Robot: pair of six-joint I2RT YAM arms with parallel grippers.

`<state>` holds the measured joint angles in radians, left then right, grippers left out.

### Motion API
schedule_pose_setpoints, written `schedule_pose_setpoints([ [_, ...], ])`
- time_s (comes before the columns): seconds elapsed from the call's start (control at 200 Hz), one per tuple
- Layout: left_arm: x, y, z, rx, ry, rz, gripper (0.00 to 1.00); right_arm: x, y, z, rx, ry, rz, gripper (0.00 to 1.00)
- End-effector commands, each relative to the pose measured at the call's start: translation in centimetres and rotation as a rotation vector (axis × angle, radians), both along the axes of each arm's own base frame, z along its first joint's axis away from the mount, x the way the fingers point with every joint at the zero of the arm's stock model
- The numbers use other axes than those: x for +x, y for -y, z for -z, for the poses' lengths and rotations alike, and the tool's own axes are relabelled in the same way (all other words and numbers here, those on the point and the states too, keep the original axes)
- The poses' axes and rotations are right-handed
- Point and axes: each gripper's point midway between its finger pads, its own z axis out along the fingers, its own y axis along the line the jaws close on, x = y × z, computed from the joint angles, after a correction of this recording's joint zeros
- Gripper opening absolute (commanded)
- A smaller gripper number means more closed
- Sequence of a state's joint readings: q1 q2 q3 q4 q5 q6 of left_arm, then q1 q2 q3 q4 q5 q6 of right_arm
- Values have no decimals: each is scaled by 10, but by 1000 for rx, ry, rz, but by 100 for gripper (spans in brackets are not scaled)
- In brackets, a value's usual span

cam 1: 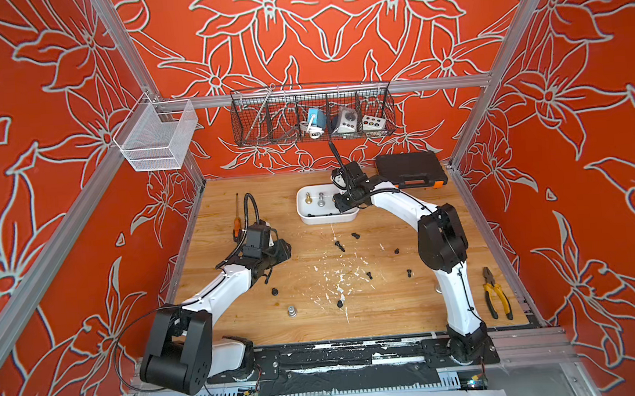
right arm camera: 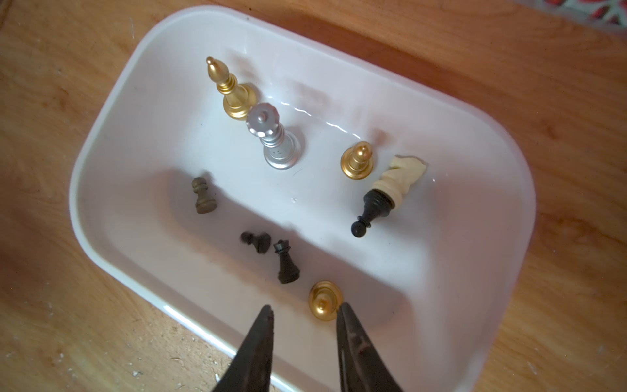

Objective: Put the chess pieces into the storage box
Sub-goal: Place the chess piece in the storage box.

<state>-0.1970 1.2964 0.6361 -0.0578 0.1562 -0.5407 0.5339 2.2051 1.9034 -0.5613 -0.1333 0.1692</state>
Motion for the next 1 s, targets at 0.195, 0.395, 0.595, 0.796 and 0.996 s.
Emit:
schedule_pose_setpoints([
  [0.195,-2,0,-1,-12,7,-6,49,-4,5,-31,58,46,11,45],
  [0.395,-2,2,-1,-13,5,6,49,-11,15,-46,64,68,22,47],
  [0.595,-1,5,-1,-4,3,32,49,-23,28,-61,93,77,30,49],
  [0.796,6,15,-10,31,22,72,50,-48,48,-62,115,59,45,51],
  [0.996,13,43,-11,68,22,147,50,-71,79,-57,107,35,99,51],
])
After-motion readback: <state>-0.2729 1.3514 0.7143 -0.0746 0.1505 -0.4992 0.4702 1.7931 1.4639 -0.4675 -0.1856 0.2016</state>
